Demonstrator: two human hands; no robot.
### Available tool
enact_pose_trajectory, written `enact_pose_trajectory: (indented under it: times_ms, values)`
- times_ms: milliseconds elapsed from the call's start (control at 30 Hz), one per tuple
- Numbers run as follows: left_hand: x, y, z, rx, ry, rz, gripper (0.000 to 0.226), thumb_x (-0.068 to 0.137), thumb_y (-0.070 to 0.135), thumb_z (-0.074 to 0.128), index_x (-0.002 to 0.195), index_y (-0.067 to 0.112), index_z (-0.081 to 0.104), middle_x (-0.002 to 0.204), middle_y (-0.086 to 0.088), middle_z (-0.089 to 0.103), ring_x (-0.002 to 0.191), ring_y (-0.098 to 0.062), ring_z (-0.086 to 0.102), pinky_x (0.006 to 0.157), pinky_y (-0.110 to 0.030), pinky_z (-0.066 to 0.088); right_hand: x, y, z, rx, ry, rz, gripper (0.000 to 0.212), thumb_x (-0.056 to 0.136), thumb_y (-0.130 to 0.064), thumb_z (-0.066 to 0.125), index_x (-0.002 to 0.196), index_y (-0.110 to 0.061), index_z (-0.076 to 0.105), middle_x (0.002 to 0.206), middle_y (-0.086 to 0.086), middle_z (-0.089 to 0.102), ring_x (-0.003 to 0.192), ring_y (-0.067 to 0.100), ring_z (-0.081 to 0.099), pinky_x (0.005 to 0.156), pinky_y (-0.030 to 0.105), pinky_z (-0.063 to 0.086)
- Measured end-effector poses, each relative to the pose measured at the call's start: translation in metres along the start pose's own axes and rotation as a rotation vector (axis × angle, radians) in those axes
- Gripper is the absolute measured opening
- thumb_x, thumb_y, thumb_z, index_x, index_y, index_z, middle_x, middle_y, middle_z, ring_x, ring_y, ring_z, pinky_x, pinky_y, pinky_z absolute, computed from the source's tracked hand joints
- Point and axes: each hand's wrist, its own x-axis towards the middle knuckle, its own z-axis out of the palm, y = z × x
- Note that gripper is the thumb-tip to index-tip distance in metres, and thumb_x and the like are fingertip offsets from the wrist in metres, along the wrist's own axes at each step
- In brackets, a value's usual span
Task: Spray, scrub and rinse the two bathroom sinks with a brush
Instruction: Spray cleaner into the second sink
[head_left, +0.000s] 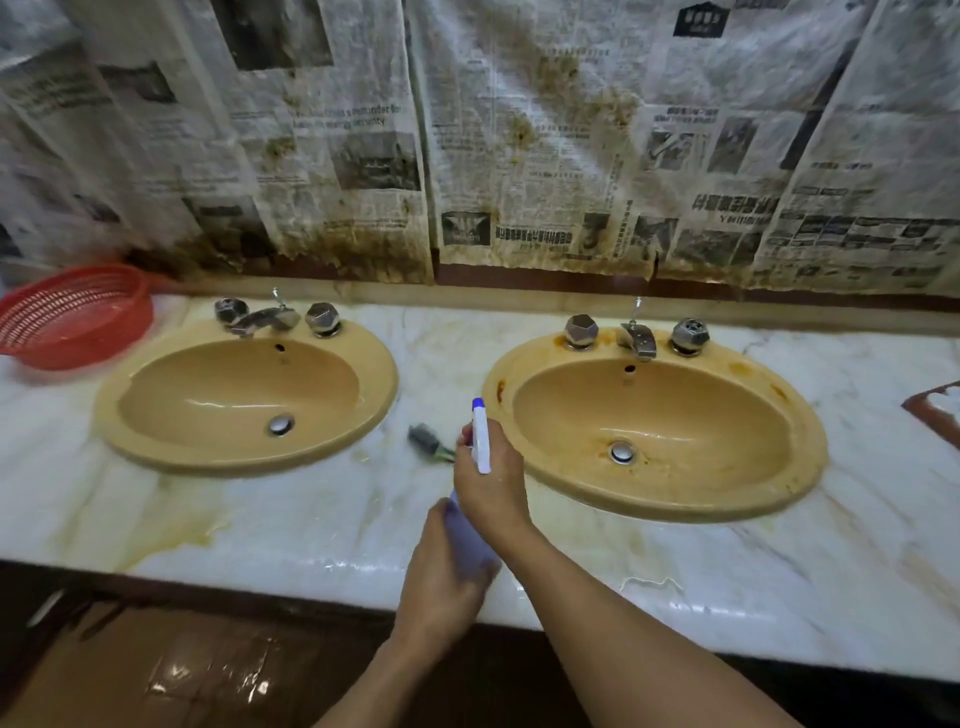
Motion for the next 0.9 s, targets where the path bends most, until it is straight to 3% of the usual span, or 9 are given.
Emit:
enact_pose_trajectory:
  times_ms: [100, 233, 333, 433, 533, 633, 733, 833, 900]
  values:
    - [0.003, -0.025, -0.014, -0.027, 0.112, -0.051, 0.07, 0.087, 0.042, 0.077, 0.144, 0.029, 0.037, 0.13, 0.016, 0.052, 0.118, -0.006, 0.056, 0.094, -0.023, 0.047, -0.007, -0.008, 0.026, -0.004, -0.151, -0.052, 0.026, 0.089, -0.023, 0.05, 0.113, -0.019, 0.059, 0.095, -0.008, 0.062, 0.083, 0.019, 0.058, 0.08, 0.038, 0.051]
    - [0.018, -0.048, -0.031, 0.037, 0.204, -0.113, 0.076, 0.085, 0.046, 0.079, 0.146, 0.031, 0.036, 0.148, 0.008, 0.05, 0.133, -0.016, 0.054, 0.109, -0.038, 0.05, -0.005, -0.015, 0.039, -0.197, -0.343, -0.199, 0.044, 0.096, -0.035, 0.063, 0.134, -0.018, 0.049, 0.12, 0.001, 0.061, 0.098, 0.022, 0.061, 0.085, 0.033, 0.047]
    - [0.027, -0.058, -0.041, 0.04, 0.197, -0.093, 0.069, 0.083, 0.042, 0.082, 0.138, 0.038, 0.04, 0.134, 0.016, 0.053, 0.125, -0.012, 0.057, 0.104, -0.032, 0.05, 0.0, -0.017, 0.037, -0.23, -0.407, -0.233, 0.06, 0.09, -0.038, 0.072, 0.14, -0.022, 0.044, 0.117, 0.001, 0.063, 0.099, 0.02, 0.063, 0.088, 0.035, 0.051]
    - [0.033, -0.064, -0.049, 0.041, 0.204, -0.087, 0.07, 0.082, 0.035, 0.084, 0.137, 0.031, 0.042, 0.128, 0.009, 0.061, 0.118, -0.016, 0.062, 0.101, -0.039, 0.053, 0.006, -0.013, 0.03, -0.215, -0.526, -0.238, 0.071, 0.087, -0.038, 0.076, 0.147, -0.039, 0.038, 0.131, -0.017, 0.057, 0.1, 0.012, 0.064, 0.087, 0.027, 0.051]
    - [0.037, -0.068, -0.055, 0.009, 0.183, -0.119, 0.064, 0.08, 0.027, 0.084, 0.132, 0.02, 0.047, 0.11, 0.003, 0.064, 0.104, -0.026, 0.066, 0.088, -0.042, 0.055, 0.018, 0.002, 0.016, -0.315, -0.515, -0.298, 0.07, 0.092, -0.033, 0.072, 0.153, -0.038, 0.036, 0.15, -0.017, 0.045, 0.106, 0.013, 0.063, 0.087, 0.023, 0.048]
    - [0.031, -0.068, -0.05, 0.144, 0.276, -0.25, 0.067, 0.075, 0.052, 0.077, 0.122, 0.014, 0.049, 0.11, -0.002, 0.057, 0.102, -0.028, 0.061, 0.082, -0.041, 0.051, 0.031, 0.021, -0.007, -0.306, -0.445, -0.274, 0.06, 0.094, -0.023, 0.071, 0.149, -0.032, 0.047, 0.138, -0.015, 0.055, 0.099, 0.013, 0.064, 0.083, 0.014, 0.045]
    - [0.012, -0.06, -0.03, 0.186, 0.279, -0.455, 0.05, 0.082, 0.035, 0.081, 0.108, 0.007, 0.049, 0.109, -0.012, 0.058, 0.102, -0.035, 0.06, 0.076, -0.036, 0.044, 0.048, 0.044, -0.033, -0.34, -0.352, -0.199, 0.049, 0.095, -0.021, 0.069, 0.141, -0.03, 0.054, 0.124, -0.007, 0.063, 0.09, 0.014, 0.066, 0.083, 0.024, 0.05]
    - [0.002, -0.047, -0.004, 0.15, 0.121, -0.396, 0.012, 0.091, 0.021, 0.066, 0.087, 0.014, 0.058, 0.087, -0.002, 0.064, 0.084, -0.021, 0.062, 0.073, -0.032, 0.049, 0.067, 0.064, -0.045, -0.453, -0.332, -0.125, 0.044, 0.096, -0.021, 0.067, 0.139, -0.027, 0.058, 0.119, 0.001, 0.067, 0.096, 0.018, 0.065, 0.088, 0.032, 0.051]
    - [0.004, -0.041, 0.01, 0.118, 0.084, -0.233, 0.016, 0.091, 0.018, 0.069, 0.08, 0.02, 0.057, 0.081, 0.003, 0.061, 0.077, -0.011, 0.058, 0.068, -0.019, 0.044, 0.077, 0.07, -0.042, -0.536, -0.362, -0.11, 0.043, 0.097, -0.023, 0.065, 0.14, -0.024, 0.057, 0.12, 0.003, 0.067, 0.107, 0.022, 0.062, 0.091, 0.033, 0.05]
